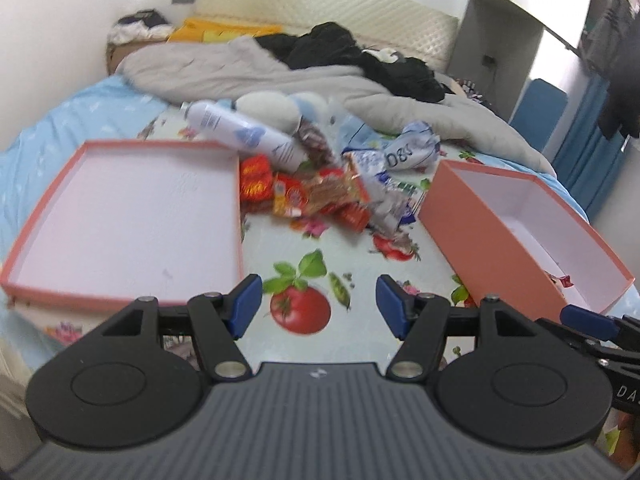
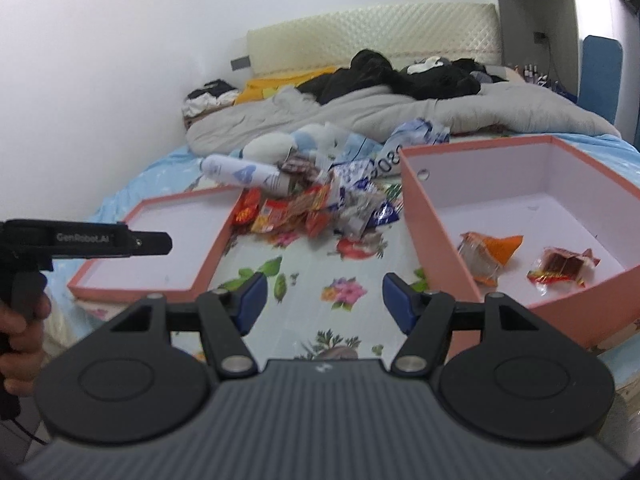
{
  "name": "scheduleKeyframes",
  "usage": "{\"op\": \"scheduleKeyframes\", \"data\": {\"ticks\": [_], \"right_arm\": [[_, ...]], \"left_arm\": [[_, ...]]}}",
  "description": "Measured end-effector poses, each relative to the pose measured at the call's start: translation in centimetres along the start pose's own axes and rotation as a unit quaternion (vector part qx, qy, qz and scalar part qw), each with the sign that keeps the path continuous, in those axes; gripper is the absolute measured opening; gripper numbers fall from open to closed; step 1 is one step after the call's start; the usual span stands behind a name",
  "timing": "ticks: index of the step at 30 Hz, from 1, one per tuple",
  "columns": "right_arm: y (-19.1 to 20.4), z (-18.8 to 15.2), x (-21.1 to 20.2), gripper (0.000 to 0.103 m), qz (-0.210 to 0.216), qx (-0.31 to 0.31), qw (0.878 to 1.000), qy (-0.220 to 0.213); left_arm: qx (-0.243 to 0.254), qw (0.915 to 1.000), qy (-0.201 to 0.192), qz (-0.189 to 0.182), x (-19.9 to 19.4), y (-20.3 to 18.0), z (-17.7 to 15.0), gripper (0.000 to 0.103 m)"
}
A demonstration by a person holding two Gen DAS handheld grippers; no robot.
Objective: Organize snacks
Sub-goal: 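Withdraw both tools from the deep pink box toward the pile, then grasp a red snack packet in the pile with the right tool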
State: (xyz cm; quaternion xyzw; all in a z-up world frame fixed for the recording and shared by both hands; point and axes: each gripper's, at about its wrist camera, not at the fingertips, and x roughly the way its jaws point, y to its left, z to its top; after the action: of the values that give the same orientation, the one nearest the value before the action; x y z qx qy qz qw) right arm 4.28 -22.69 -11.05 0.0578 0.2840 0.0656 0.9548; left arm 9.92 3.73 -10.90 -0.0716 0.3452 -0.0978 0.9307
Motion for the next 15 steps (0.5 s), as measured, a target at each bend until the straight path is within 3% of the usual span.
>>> {"op": "scheduleKeyframes", "data": {"ticks": [9, 15], "right_arm": [[0.8, -0.1, 3.0, 0.066, 0.001, -0.020, 1.000, 0.021], [0.9, 0.7, 6.8, 0.065, 0.001, -0.010, 1.000, 0.028]], "left_arm": [[-0.018, 0.9996, 0.022, -0.004, 3.9, 1.7, -0.6, 0.068], [0.055, 0.9976, 0.040, 0.007, 8.5, 0.9, 0.9, 0.068]]}}
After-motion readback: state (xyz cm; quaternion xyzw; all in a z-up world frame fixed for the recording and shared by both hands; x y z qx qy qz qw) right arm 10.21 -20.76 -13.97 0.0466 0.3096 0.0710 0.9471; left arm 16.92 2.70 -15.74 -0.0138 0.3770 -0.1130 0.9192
